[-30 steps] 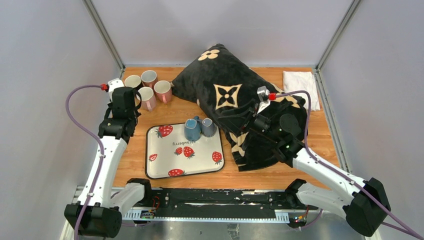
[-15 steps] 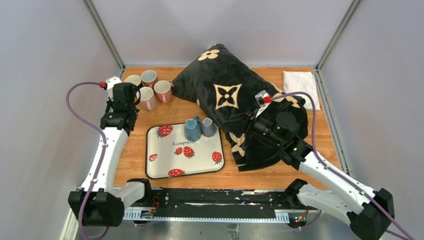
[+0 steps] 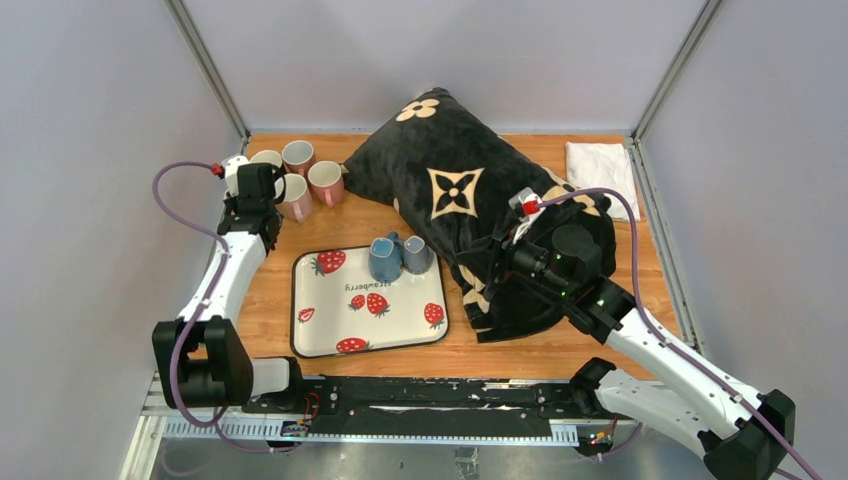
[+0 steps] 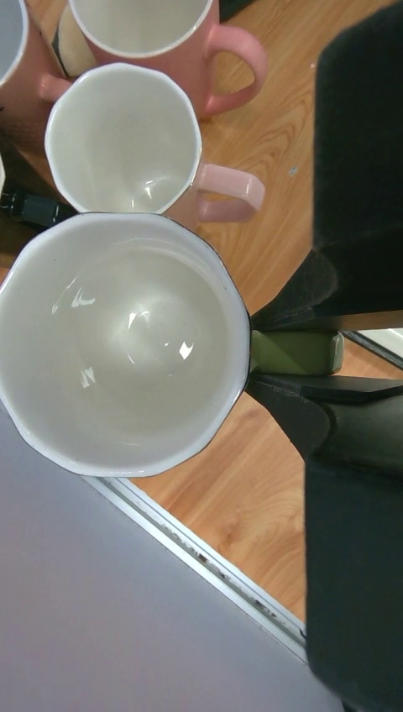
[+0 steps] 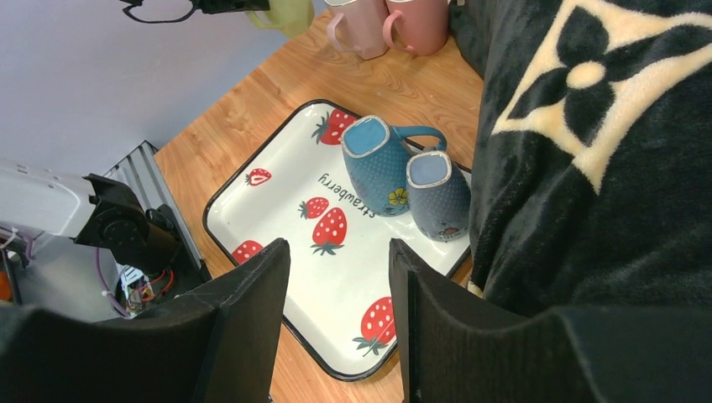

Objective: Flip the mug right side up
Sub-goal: Place the cup at the corner of the board.

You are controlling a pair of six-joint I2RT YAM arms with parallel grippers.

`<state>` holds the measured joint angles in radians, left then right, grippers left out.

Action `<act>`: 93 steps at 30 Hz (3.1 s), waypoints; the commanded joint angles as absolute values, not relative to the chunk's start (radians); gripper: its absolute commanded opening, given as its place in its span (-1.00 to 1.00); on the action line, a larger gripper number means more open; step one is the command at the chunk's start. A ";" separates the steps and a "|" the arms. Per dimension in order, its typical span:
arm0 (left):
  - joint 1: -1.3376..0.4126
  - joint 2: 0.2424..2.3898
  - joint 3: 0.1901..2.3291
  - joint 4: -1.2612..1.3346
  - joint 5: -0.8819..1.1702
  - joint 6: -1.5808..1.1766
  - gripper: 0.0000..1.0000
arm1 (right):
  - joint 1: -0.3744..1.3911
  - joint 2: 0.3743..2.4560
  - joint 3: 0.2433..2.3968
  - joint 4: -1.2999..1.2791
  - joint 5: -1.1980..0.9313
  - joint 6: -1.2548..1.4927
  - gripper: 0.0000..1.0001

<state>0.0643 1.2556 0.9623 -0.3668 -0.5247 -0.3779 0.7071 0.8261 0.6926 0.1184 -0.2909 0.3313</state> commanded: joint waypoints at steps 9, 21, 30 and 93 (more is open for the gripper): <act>0.104 1.385 0.983 -0.126 -0.579 -0.362 -1.00 | 0.719 0.784 0.718 0.065 -0.269 0.239 0.04; 0.143 1.482 0.986 -0.050 -0.508 -0.358 -1.00 | 0.720 0.785 0.727 0.054 -0.293 0.225 0.05; 0.163 1.543 1.010 -0.035 -0.477 -0.340 -1.00 | 0.719 0.772 0.727 0.028 -0.297 0.229 0.05; 0.163 1.598 1.061 -0.040 -0.403 -0.302 -0.42 | 0.720 0.735 0.723 -0.032 -0.302 0.218 0.05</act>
<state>0.1558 1.6127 1.0138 -0.1215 -0.3828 -0.2840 0.7071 0.7387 0.6930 -0.0269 -0.2955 0.2382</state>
